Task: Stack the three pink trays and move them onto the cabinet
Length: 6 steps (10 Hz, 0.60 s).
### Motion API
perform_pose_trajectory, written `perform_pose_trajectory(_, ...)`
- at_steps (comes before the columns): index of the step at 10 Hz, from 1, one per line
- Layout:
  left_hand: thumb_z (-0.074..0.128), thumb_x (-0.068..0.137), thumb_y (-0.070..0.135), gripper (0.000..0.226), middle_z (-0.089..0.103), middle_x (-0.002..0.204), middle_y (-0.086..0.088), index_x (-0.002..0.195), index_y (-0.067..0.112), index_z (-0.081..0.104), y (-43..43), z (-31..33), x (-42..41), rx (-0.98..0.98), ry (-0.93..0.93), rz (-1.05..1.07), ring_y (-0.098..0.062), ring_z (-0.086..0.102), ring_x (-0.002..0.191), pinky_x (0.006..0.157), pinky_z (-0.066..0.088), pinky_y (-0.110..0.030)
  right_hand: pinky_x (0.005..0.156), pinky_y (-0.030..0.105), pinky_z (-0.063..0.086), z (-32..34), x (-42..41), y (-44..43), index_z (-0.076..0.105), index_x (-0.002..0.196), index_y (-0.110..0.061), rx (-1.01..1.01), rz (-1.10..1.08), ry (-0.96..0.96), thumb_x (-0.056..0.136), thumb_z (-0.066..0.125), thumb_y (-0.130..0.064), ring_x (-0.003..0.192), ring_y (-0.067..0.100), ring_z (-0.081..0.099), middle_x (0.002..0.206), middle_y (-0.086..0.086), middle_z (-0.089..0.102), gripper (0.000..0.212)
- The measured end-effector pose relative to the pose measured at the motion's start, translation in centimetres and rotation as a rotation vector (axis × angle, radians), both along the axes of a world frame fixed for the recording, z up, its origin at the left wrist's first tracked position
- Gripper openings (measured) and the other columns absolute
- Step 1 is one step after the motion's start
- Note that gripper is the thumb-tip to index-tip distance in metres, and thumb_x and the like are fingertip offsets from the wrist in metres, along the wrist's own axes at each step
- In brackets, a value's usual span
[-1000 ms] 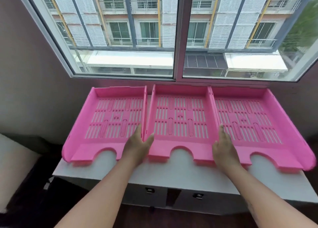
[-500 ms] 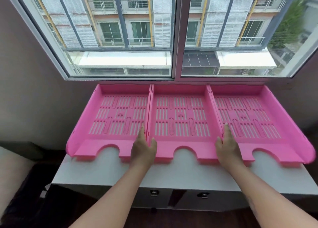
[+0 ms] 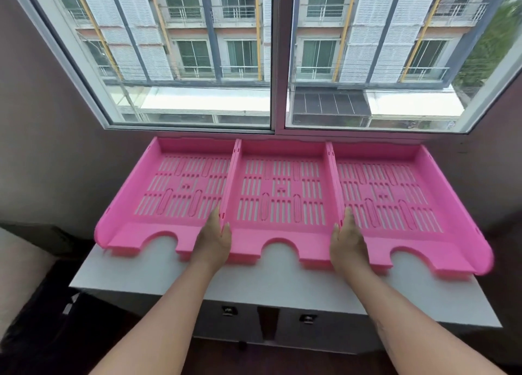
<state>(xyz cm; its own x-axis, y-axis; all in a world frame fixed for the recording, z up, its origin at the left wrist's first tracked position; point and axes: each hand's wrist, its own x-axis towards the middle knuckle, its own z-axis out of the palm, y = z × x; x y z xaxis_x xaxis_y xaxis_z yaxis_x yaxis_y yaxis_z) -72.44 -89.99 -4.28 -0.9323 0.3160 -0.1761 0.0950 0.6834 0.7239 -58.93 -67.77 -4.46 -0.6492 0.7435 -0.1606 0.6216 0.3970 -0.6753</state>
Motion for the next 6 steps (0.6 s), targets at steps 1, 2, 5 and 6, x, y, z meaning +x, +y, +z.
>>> perform_pose_trajectory(1,0.048,0.102,0.018,0.065,0.032,0.160,-0.012,0.158,0.014,0.015,-0.4,0.7,0.7,-0.046,0.006,-0.006,-0.031,0.036,0.144,0.111,0.036,-0.042,0.111,0.044,0.038,0.8,0.5,0.4,0.001,0.159,-0.014,-0.071,0.087,-0.001,0.106,0.033,-0.018,0.145,0.034,0.033,0.165,0.012,0.018,0.063)
perform_pose_trajectory(2,0.056,0.098,0.023,0.068,0.035,0.158,-0.010,0.155,0.013,0.022,-1.4,1.3,2.5,-0.149,0.158,-0.024,-0.029,0.035,0.144,0.112,0.037,-0.045,0.110,0.045,0.038,1.9,1.3,0.3,-0.002,0.159,-0.013,-0.009,0.158,-0.055,0.103,0.043,-0.023,0.146,0.034,0.032,0.166,0.012,0.015,0.073)
perform_pose_trajectory(5,0.058,0.089,0.040,0.063,0.038,0.147,-0.011,0.144,0.015,0.038,-5.6,-1.1,8.1,-0.289,0.374,-0.097,-0.030,0.033,0.137,0.107,0.038,-0.046,0.118,0.044,0.027,0.5,8.4,-3.9,0.020,0.158,-0.031,0.293,0.284,-0.257,0.102,0.038,-0.036,0.153,0.029,0.015,0.166,0.012,0.013,0.059)
perform_pose_trajectory(6,0.052,0.091,0.047,0.062,0.045,0.146,-0.006,0.143,0.014,0.043,-6.9,-2.7,8.5,-0.379,0.363,-0.137,-0.026,0.041,0.134,0.108,0.039,-0.042,0.122,0.040,0.017,-1.1,10.2,-4.9,0.021,0.158,-0.030,0.333,0.306,-0.266,0.102,0.035,-0.038,0.154,0.026,0.005,0.167,0.008,0.006,0.058)
